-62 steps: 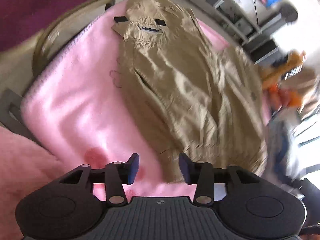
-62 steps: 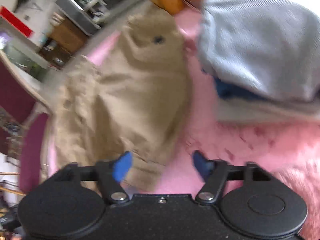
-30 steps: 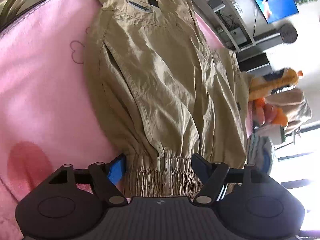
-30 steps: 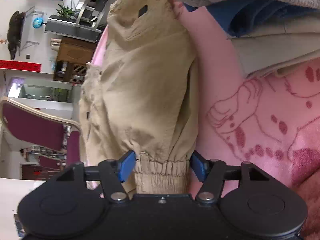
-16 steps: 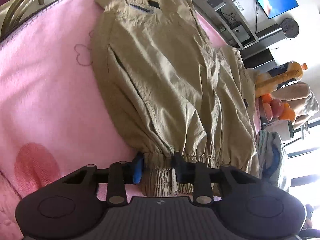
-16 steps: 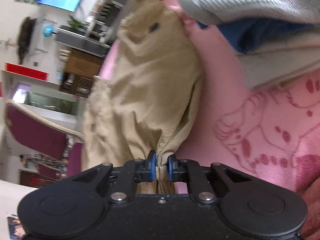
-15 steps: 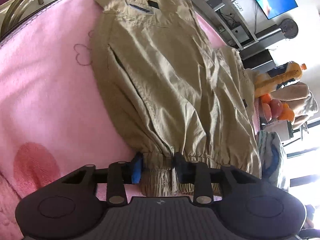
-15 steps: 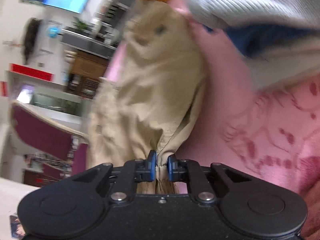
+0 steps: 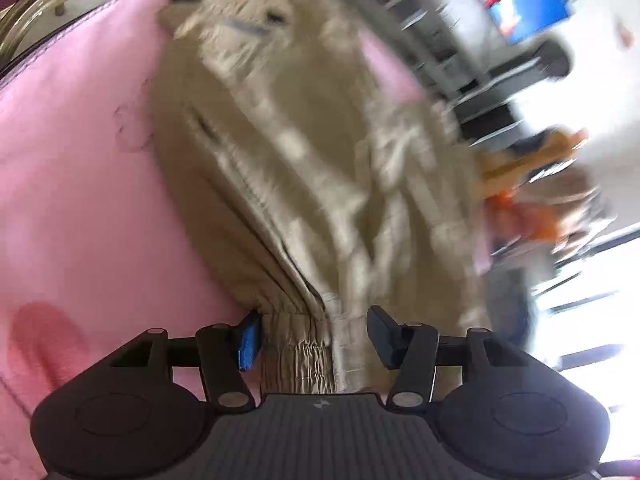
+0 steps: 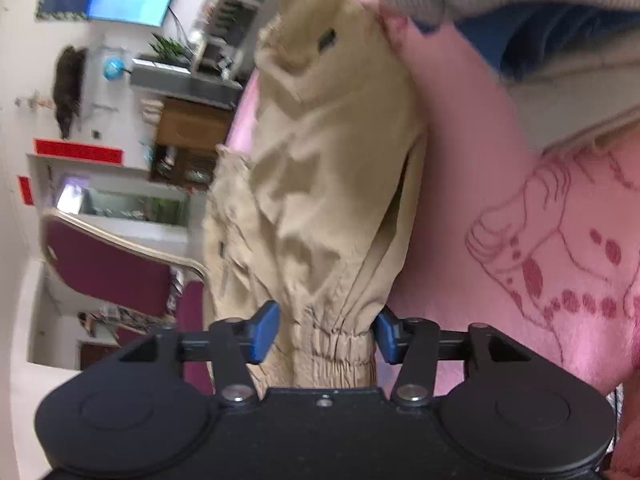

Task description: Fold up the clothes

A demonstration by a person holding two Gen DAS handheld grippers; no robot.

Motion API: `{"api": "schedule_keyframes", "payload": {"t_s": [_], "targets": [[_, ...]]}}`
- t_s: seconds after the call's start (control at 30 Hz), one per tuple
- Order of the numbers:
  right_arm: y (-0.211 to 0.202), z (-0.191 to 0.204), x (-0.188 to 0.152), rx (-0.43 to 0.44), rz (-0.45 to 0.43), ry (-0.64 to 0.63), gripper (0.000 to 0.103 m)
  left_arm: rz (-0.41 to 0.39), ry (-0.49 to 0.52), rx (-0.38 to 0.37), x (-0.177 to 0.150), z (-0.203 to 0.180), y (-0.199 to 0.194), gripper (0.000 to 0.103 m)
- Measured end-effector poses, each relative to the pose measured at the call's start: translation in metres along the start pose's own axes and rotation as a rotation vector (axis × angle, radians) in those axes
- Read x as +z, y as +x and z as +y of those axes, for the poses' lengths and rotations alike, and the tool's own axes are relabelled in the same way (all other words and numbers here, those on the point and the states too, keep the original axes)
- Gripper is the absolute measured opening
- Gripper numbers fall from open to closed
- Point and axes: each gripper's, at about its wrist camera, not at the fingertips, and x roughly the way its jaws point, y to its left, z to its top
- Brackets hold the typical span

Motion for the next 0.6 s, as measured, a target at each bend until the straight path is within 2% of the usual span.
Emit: {"api": "schedule_keyframes", "payload": {"t_s": [0.03, 0.13, 0.17, 0.2, 0.27, 0.3, 0.33, 0.43, 0.6], "targets": [[0.003, 0.000, -0.001, -0.014, 0.017, 0.005, 0.054, -0.005, 0.012, 0.004, -0.001, -0.001, 0.001, 0.054], [-0.001, 0.002, -0.004, -0.031, -0.029, -0.017, 0.054, -0.022, 0.040, 0.004, 0.001, -0.005, 0.004, 0.052], [-0.003, 0.003, -0.005, -0.037, -0.045, -0.024, 0.053, -0.027, 0.038, -0.001, 0.002, -0.004, 0.005, 0.047], [-0.004, 0.003, -0.006, -0.043, -0.060, -0.032, 0.049, -0.029, 0.028, -0.002, 0.004, -0.002, 0.006, 0.035], [-0.007, 0.005, -0.008, -0.054, -0.091, -0.046, 0.029, -0.027, -0.001, -0.002, 0.005, 0.003, 0.006, 0.026], [-0.009, 0.006, -0.009, -0.060, -0.106, -0.053, 0.024, -0.026, -0.015, -0.002, 0.006, 0.006, 0.006, 0.022], [-0.010, 0.006, -0.010, -0.066, -0.121, -0.061, 0.016, -0.029, -0.016, 0.007, 0.006, 0.005, 0.004, 0.022], [-0.016, 0.010, -0.014, -0.078, -0.163, -0.082, 0.013, -0.053, 0.006, 0.034, 0.004, -0.006, -0.008, 0.020], [-0.040, 0.041, -0.022, -0.015, -0.160, -0.118, 0.012, -0.164, 0.064, 0.006, 0.014, -0.036, -0.060, 0.019]]}}
